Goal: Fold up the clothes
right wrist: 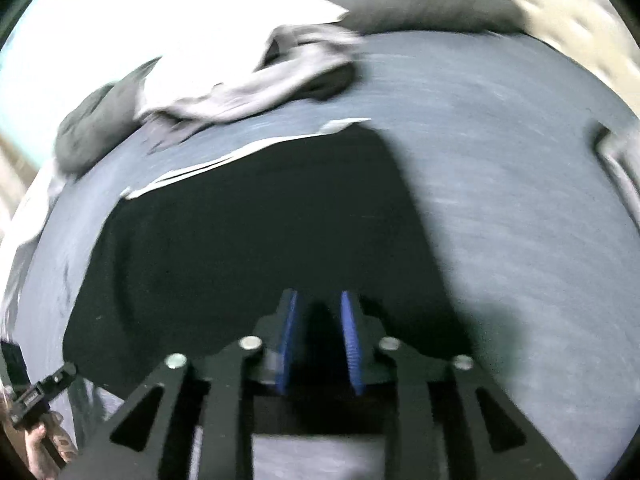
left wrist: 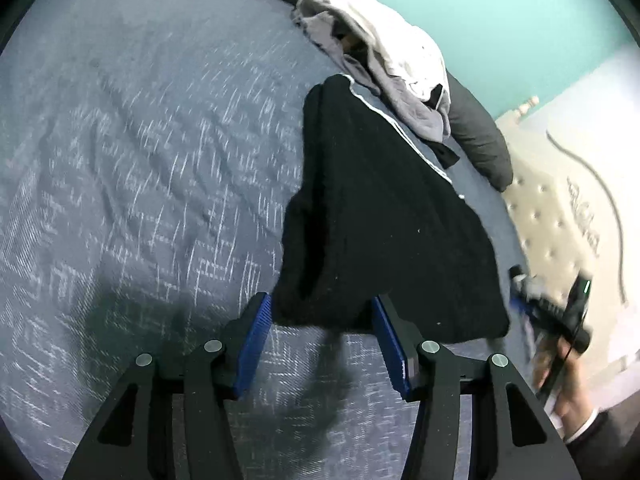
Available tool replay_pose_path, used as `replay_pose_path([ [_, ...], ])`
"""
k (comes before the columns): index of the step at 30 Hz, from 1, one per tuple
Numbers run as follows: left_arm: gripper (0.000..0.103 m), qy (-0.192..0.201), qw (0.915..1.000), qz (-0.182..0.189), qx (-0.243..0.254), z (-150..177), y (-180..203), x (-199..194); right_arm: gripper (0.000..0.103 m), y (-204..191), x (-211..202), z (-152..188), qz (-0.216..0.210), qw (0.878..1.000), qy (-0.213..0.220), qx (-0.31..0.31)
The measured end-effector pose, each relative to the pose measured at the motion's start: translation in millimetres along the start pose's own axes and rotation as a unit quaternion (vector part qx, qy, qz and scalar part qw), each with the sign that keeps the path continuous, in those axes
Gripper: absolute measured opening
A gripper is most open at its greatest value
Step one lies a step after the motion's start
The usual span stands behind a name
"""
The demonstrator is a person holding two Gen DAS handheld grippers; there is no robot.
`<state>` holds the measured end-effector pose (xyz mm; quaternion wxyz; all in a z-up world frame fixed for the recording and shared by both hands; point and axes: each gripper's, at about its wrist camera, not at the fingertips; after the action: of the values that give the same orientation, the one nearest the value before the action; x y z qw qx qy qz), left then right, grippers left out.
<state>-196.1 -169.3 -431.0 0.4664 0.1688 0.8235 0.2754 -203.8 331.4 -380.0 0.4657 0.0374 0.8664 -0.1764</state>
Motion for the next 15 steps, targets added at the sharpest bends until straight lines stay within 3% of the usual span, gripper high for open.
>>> replay_pose_path([
  [1, 0.056, -0.001, 1.0, -0.001, -0.004, 0.2, -1.3, 0.2, 0.049, 18.4, -5.5, 1.0, 0.004, 1.0, -0.002, 0.017],
  [5, 0.06, -0.015, 0.9999, -0.005, 0.0, 0.4, 0.8, 3.3, 0.051, 70.7, -9.1, 21.0, -0.007, 0.996, -0.04, 0.074],
  [9, 0.06, -0.024, 0.9997, 0.005, -0.004, 1.6, 1.9, 10.0, 0.055, 82.6, 6.3, 36.5, -0.067, 0.988, -0.069, 0.122],
  [13, 0.059, -0.017, 0.9998, 0.007, -0.001, 2.9, 1.8, 12.5, 0.058, 74.4, 20.7, 39.9, -0.076, 0.988, -0.062, 0.12],
  [15, 0.044, -0.013, 0.9999, 0.01, 0.002, 1.5, 2.7, 13.5, 0.057, 74.0, 23.8, 38.4, -0.075, 0.988, -0.05, 0.128],
])
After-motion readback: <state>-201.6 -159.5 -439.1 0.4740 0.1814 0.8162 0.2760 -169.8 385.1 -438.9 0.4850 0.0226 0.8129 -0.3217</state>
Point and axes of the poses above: each gripper's, at about its wrist camera, not at the fingertips, and x roughly the way its jaws point, y to its right, z to its underside, and after that the axes turned 1 degree about x, right-handed
